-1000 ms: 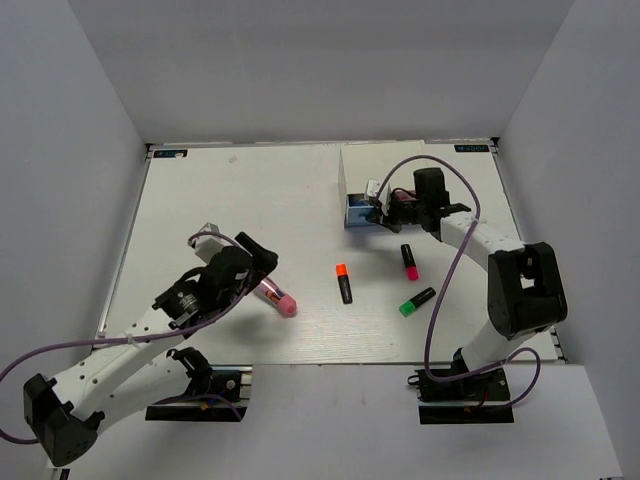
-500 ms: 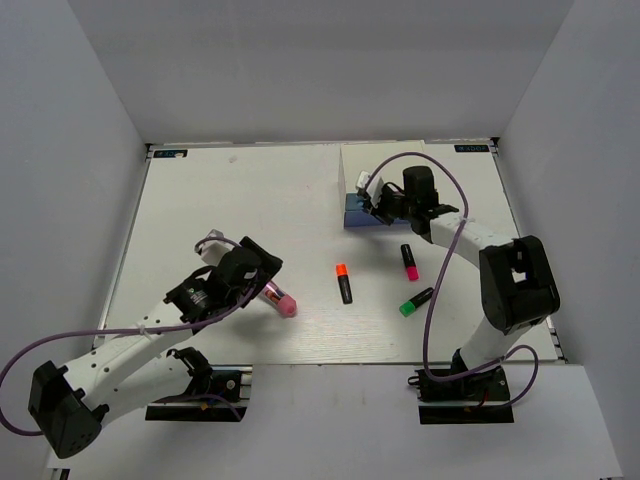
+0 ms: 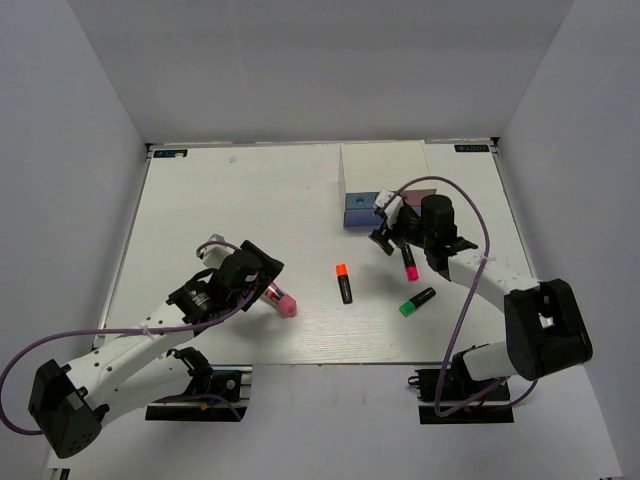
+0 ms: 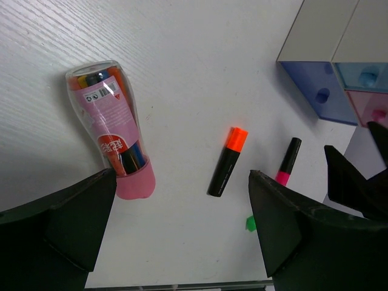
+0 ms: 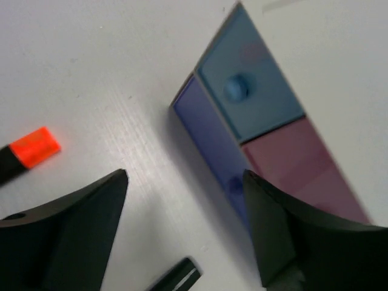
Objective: Sort the stationery into containers
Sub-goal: Close the drawer, then open the drawer
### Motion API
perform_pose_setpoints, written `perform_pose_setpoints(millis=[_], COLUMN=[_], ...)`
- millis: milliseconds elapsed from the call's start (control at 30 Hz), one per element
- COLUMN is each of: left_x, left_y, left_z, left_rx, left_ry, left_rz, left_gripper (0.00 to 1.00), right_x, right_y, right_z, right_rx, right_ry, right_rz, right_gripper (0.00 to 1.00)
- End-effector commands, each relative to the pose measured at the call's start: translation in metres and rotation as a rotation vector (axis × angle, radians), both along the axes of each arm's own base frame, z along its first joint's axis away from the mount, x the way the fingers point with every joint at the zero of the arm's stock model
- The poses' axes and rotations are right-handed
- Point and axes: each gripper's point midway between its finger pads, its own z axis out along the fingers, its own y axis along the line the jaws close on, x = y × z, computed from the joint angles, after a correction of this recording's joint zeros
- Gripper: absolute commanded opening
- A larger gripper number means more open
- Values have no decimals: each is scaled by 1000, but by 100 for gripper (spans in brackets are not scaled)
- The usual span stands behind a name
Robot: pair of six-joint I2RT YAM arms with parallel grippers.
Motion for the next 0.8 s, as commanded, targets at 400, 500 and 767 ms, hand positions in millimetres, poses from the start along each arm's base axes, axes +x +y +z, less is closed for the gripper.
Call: perform_pose_setpoints(millis=[400,500,767], left_x=[1,0,-1], left_y=[-3,-2,-1], left_z=[-1,-3,1], left_rx=[-32,-33,-53], left_ry=[-5,-6,-9], left_rz=[3,3,15], left_gripper=[100,100,100], right_x=[40,55,87], right_y=[-63,-64,-81], right_z=[8,16,13], right_rx=[470,483,492], right_ry=[501,486,500], right_rz=[-741,-740,-823], right_gripper=[36,44,47])
